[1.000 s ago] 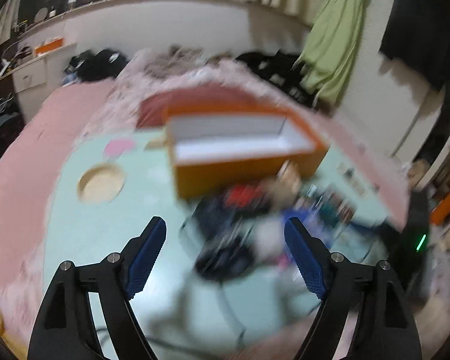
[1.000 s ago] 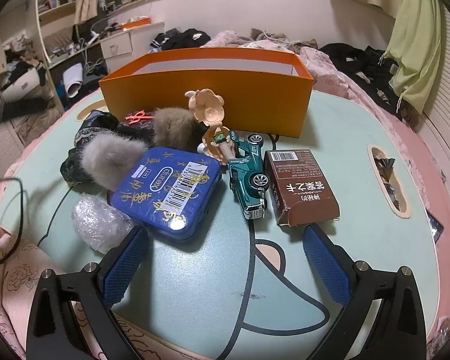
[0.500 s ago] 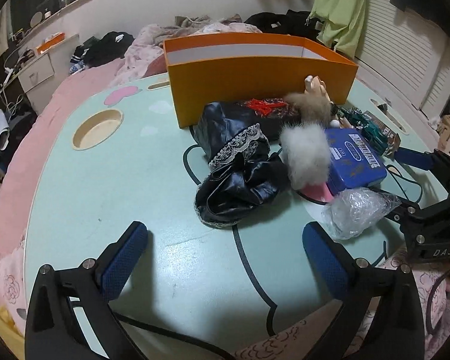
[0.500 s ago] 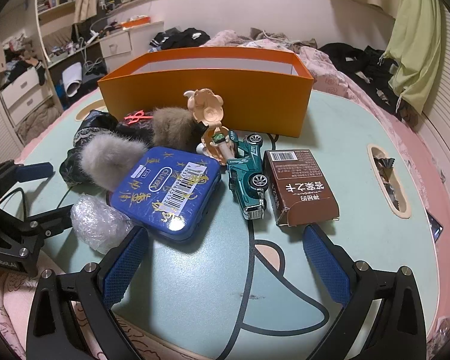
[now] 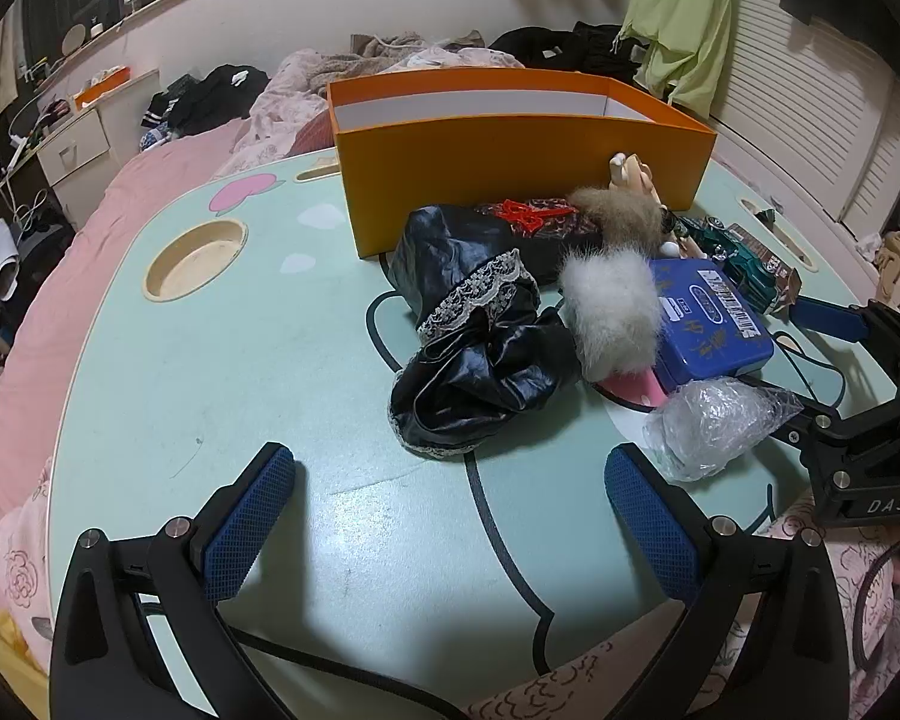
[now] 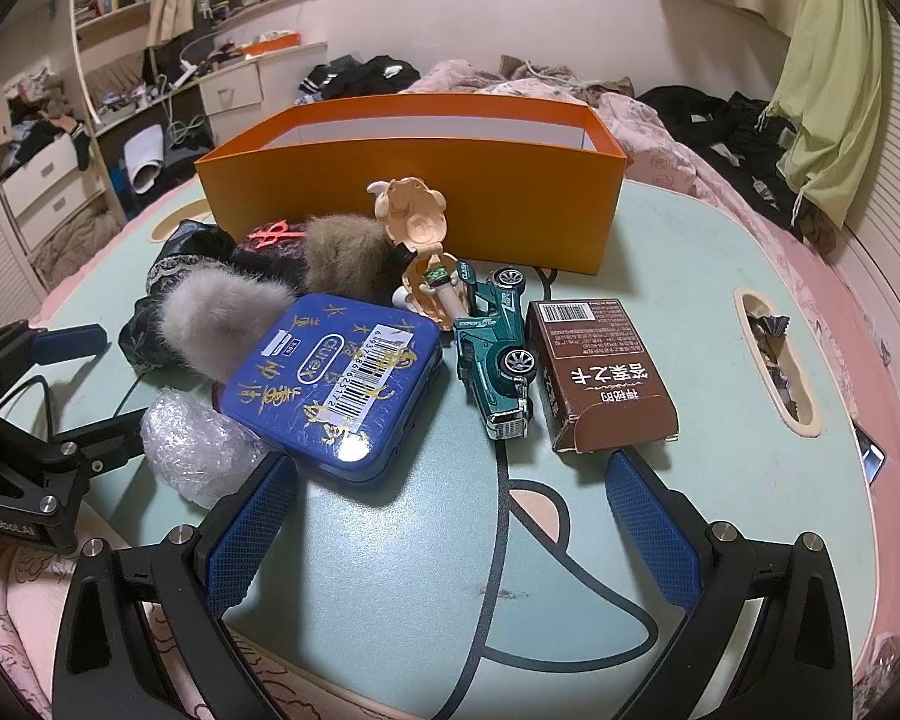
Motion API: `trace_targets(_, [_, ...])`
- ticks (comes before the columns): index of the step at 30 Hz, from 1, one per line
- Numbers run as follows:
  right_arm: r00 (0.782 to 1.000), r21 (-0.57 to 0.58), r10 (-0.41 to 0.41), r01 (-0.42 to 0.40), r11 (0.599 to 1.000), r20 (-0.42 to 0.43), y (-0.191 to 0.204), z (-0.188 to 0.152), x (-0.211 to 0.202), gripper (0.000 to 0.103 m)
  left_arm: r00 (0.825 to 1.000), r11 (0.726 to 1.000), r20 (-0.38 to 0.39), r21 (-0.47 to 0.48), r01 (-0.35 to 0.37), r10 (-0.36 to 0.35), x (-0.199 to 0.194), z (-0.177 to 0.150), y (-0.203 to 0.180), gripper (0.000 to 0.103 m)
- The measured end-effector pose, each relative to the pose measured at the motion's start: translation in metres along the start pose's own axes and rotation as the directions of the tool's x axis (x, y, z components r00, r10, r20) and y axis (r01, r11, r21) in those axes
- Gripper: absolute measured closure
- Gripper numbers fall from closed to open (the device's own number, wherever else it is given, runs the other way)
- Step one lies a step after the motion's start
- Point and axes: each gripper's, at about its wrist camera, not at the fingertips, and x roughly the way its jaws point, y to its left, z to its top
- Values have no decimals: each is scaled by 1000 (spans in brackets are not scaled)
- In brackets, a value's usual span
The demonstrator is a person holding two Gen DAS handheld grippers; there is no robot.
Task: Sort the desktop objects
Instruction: 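Move the right gripper toward the brown printed box on the table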
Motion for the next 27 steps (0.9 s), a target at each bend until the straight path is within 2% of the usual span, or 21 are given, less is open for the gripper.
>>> trace_targets(27, [1000, 11, -21, 22, 1000, -6, -7, -6, 0, 0, 1000, 1000, 6, 1, 2, -2, -5, -2, 1, 0])
